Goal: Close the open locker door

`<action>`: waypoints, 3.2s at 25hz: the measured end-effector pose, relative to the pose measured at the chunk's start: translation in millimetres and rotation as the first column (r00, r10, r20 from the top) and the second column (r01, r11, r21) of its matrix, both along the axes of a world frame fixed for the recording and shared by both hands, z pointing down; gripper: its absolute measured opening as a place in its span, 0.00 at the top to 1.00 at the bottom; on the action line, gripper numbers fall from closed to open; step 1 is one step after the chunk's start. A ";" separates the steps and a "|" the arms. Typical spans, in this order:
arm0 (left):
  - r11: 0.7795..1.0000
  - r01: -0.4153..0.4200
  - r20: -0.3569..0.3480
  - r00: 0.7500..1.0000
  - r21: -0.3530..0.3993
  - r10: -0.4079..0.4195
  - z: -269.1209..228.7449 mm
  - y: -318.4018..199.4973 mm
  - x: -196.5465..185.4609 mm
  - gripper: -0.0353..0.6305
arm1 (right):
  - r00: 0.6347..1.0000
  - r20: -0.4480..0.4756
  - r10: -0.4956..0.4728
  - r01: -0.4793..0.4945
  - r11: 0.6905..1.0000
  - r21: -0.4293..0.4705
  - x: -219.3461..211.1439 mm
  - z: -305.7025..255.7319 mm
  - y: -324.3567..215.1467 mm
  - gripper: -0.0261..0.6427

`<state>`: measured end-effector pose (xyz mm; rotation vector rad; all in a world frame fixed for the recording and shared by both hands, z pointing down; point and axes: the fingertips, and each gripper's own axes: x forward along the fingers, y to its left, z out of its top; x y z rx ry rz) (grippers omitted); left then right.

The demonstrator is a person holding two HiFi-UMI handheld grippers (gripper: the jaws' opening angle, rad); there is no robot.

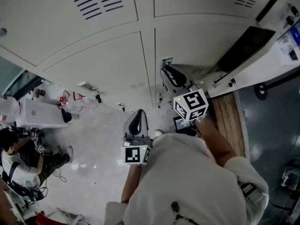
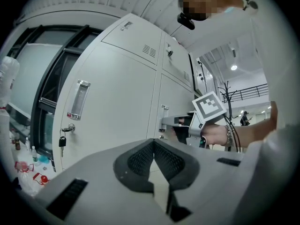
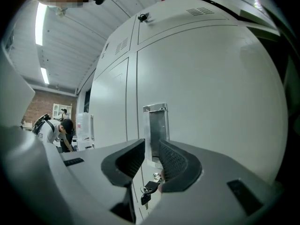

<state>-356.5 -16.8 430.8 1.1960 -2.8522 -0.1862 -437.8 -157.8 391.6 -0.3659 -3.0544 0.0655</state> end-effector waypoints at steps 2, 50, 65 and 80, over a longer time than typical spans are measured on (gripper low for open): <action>1.000 0.006 0.003 1.000 -0.002 -0.006 0.0 1.8 2.7 0.94 | 1.000 0.003 -0.012 0.012 1.000 -0.009 5.1 -0.1 1.7 0.77; 1.000 0.019 0.004 1.000 0.002 -0.019 5.1 4.1 62.2 0.94 | 0.926 -0.072 -0.371 0.362 0.925 -0.115 155.9 64.8 100.7 0.92; 1.000 0.006 -0.042 0.999 0.020 -0.005 16.7 2.6 63.0 0.94 | 0.919 -0.094 -0.382 0.371 0.921 -0.114 158.2 70.1 102.1 0.92; 0.998 -0.060 -0.033 0.998 -0.004 0.060 14.4 -4.9 68.7 0.94 | 0.916 -0.113 -0.385 0.369 0.919 -0.136 156.4 74.9 106.0 0.92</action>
